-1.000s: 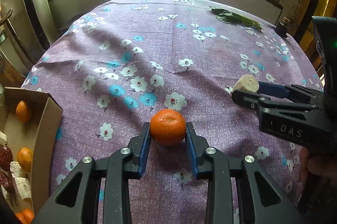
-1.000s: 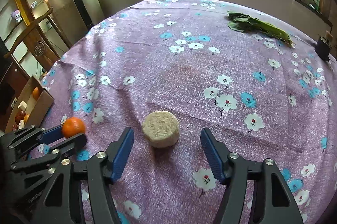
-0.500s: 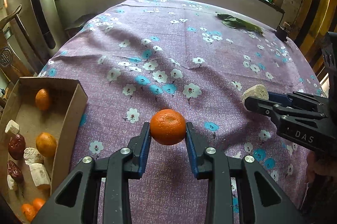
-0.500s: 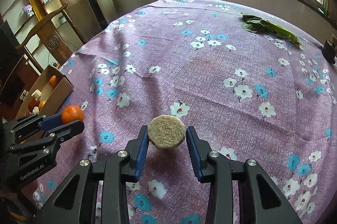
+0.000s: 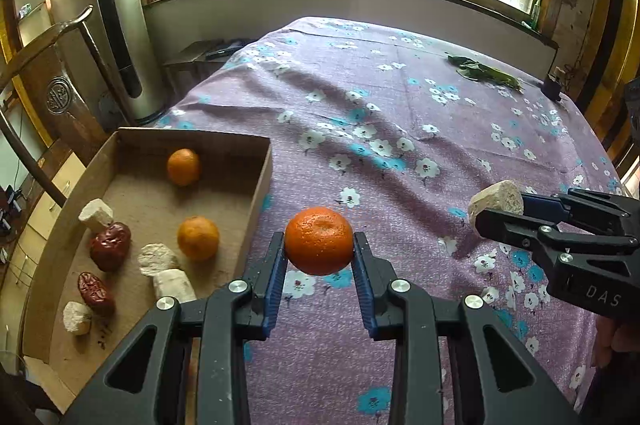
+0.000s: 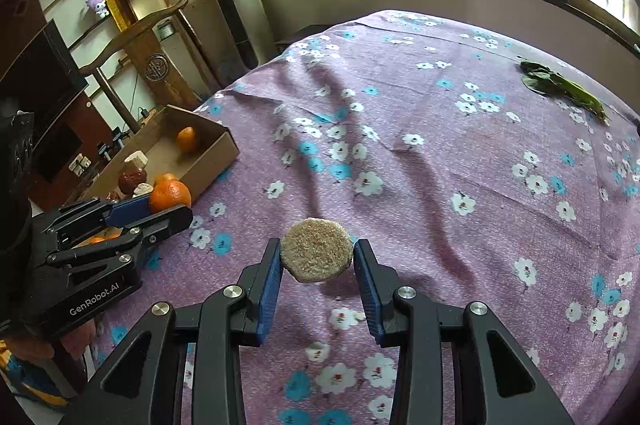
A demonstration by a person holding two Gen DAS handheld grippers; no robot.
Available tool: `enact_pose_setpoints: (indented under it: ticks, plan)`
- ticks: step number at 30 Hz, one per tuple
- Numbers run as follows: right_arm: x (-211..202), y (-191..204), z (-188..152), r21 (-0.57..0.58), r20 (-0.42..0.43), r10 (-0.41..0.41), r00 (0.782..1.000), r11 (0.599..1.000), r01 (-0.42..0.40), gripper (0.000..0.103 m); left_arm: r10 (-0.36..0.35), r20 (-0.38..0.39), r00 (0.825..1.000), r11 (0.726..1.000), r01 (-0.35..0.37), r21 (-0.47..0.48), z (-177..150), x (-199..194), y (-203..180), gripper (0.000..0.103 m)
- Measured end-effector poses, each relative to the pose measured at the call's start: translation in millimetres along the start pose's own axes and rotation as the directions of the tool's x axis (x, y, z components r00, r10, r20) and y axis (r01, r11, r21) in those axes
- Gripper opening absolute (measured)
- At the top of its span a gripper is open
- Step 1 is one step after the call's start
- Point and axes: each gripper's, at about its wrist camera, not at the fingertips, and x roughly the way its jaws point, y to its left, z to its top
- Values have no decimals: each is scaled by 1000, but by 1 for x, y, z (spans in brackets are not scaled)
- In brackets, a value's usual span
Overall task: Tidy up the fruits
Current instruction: 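Lift and carry the orange and yam slice over the cardboard box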
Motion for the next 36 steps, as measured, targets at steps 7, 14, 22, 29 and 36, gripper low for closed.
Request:
enact_pose_setpoints:
  ticks: [7,14,22,29,36]
  plan:
    - [7,42,7,-69,-5,35,999,997,-36,40,40,25,999,999,-39,-32,-9,-17,32,31]
    - [16,81,15,-135,-16,70,997,988,-71,40,75,36,997,995,-72,-71,-17,-27,63,31]
    - [36,127,26,-219,-49,112,992,968,-120,40,108,6,994,986,-106,-129,-32,-31,107,31]
    - [73,161,34,-271,-115,146,983,947,-172,40,129,-37,991,976,-134,-170,-41,-23,136,31]
    - [111,172,39,-297,-185,117,976,940,-169,40,145,-46,988,975,-150,-163,-43,-15,142,31]
